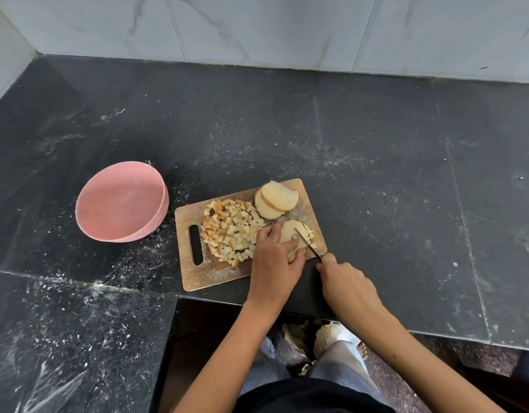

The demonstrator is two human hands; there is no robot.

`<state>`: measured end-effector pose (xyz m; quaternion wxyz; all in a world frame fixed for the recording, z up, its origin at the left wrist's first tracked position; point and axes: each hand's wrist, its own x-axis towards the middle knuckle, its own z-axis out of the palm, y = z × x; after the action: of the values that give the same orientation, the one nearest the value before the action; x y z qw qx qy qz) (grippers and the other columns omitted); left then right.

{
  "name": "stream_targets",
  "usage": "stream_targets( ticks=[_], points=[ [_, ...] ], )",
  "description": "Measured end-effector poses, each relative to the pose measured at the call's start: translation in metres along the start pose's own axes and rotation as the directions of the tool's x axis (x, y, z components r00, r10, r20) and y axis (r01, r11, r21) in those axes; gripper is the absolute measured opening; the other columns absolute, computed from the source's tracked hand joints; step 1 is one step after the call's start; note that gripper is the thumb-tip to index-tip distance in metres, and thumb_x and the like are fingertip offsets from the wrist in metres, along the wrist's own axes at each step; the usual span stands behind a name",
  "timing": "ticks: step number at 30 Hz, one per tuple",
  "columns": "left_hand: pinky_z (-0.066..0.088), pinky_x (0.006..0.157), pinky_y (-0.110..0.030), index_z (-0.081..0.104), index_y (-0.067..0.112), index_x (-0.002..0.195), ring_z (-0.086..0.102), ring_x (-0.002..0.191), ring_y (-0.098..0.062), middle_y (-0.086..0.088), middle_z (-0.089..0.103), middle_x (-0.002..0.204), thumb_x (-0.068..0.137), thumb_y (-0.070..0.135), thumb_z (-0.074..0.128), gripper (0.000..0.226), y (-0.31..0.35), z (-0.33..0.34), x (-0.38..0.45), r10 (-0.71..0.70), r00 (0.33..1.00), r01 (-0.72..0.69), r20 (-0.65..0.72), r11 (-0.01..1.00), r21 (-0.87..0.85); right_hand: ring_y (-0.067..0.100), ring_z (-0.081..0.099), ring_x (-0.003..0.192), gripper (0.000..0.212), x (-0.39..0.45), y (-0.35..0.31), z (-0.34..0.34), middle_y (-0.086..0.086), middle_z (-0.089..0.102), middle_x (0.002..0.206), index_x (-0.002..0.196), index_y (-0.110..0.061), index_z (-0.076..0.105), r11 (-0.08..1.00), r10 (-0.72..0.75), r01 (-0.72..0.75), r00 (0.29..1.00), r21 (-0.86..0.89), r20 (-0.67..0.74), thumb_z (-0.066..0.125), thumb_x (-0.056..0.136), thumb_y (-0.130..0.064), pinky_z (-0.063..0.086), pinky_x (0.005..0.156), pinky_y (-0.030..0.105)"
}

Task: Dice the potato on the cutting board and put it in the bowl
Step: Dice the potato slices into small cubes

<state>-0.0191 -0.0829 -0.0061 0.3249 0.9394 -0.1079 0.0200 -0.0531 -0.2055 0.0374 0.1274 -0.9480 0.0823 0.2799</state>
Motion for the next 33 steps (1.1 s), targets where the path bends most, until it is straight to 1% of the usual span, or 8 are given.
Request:
stream_targets(
  ticks=[3,7,11,16,21,25,29,33],
  points=[
    [0.037,0.093,-0.026,0.076,0.007,0.096,0.054,0.114,-0.032,-0.015,0.062,0.125,0.078,0.012,0.076,0.019,-0.001,0.001,-0.001,0.005,1.000,-0.005,-0.002,1.000,0.005,0.034,0.061,0.096,0.019,-0.015,0.010,0.004,0.010,0.061,0.099,0.095,-0.014,0.030,1.000,0.006,-0.006,0.999,0.011,0.034,0.021,0.105,-0.028,0.037,0.067,0.035],
    [0.037,0.094,-0.027,0.076,0.006,0.096,0.053,0.114,-0.033,-0.016,0.062,0.125,0.079,0.011,0.075,0.018,-0.002,0.000,0.000,0.012,1.000,-0.012,-0.007,1.000,0.004,0.033,0.061,0.091,0.022,-0.028,0.020,0.012,0.004,0.050,0.082,0.094,-0.015,0.029,1.000,0.000,0.000,1.000,0.007,0.023,0.019,0.105,-0.031,0.037,0.064,0.035],
    [0.037,0.096,-0.028,0.076,0.006,0.099,0.051,0.117,-0.033,-0.015,0.060,0.129,0.081,0.012,0.074,0.019,0.000,-0.001,-0.001,0.000,1.000,0.000,0.008,1.000,-0.010,0.033,0.060,0.087,0.024,-0.032,0.028,0.015,-0.001,0.043,0.074,0.091,-0.016,0.028,1.000,-0.017,0.017,1.000,0.001,-0.010,0.018,0.105,-0.033,0.036,0.062,0.034],
    [0.031,0.101,-0.025,0.074,0.006,0.106,0.047,0.125,-0.030,-0.015,0.056,0.135,0.085,0.014,0.071,0.022,0.000,-0.003,-0.003,-0.017,1.000,0.017,0.018,0.999,-0.029,0.034,0.050,0.071,0.028,-0.034,0.034,0.017,-0.002,0.038,0.064,0.088,-0.015,0.030,0.993,-0.035,0.043,0.997,0.108,-0.070,0.021,0.103,-0.037,0.035,0.061,0.035],
    [0.029,0.107,-0.027,0.072,0.008,0.112,0.043,0.133,-0.028,-0.012,0.051,0.142,0.087,0.017,0.071,0.026,-0.002,-0.005,-0.008,-0.036,0.999,0.037,0.017,0.997,-0.061,0.022,0.039,0.057,0.029,-0.026,0.024,0.005,-0.003,0.041,0.063,0.086,-0.016,0.036,0.973,-0.067,0.101,0.984,0.207,-0.168,0.025,0.103,-0.036,0.032,0.059,0.034],
    [0.035,0.106,-0.031,0.073,0.005,0.108,0.048,0.128,-0.029,-0.012,0.055,0.137,0.084,0.014,0.073,0.025,-0.003,-0.006,-0.011,-0.038,0.999,0.038,-0.004,0.997,-0.074,0.027,0.044,0.067,0.027,-0.004,0.011,0.002,0.000,0.043,0.069,0.091,-0.015,0.040,0.969,-0.079,0.113,0.984,0.222,-0.157,0.027,0.103,-0.035,0.036,0.062,0.034],
    [0.035,0.102,-0.029,0.074,0.005,0.105,0.050,0.126,-0.031,-0.014,0.057,0.135,0.082,0.011,0.075,0.024,-0.005,-0.003,-0.011,-0.037,0.999,0.035,-0.014,0.996,-0.081,0.032,0.057,0.078,0.034,0.007,0.001,0.004,0.011,0.058,0.083,0.103,-0.010,0.049,0.969,-0.072,0.102,0.988,0.225,-0.138,0.026,0.103,-0.035,0.041,0.065,0.035],
    [0.037,0.101,-0.029,0.074,0.004,0.102,0.052,0.123,-0.032,-0.016,0.058,0.133,0.081,0.011,0.076,0.023,-0.007,-0.001,-0.011,-0.014,1.000,0.013,-0.010,0.998,-0.064,0.033,0.057,0.082,0.035,0.010,-0.004,0.003,0.013,0.060,0.090,0.104,-0.008,0.049,0.971,-0.057,0.082,0.992,0.224,-0.115,0.025,0.103,-0.034,0.041,0.066,0.035]
  ],
)
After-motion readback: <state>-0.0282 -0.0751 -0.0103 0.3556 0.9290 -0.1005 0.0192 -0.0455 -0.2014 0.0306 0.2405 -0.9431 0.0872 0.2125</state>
